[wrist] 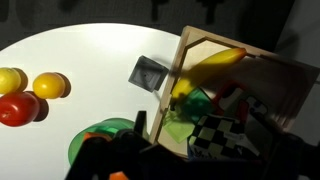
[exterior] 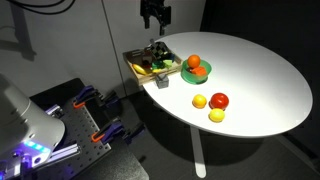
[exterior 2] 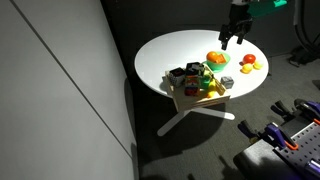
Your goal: Pick up the banana, then drop it on the tray
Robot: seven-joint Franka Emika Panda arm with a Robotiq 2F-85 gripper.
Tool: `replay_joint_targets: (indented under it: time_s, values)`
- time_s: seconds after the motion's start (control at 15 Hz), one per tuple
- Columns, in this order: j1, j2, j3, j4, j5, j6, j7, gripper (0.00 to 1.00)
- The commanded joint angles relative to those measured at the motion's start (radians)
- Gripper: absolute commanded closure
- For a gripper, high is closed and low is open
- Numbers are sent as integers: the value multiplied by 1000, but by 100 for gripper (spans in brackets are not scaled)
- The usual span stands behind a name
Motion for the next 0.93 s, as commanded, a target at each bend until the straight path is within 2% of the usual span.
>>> replay_joint_targets:
  time_s: [0.0, 0.4, 0.47, 0.87]
  values:
    - [-14, -81, 5, -46, -33, -26, 5, 0]
    - [-16, -142, 7, -75, -19, -53, -18, 0]
    - [-13, -103, 10, -52, -17, -31, -1, 0]
    - [-13, -117, 11, -64, -17, -37, -2, 0]
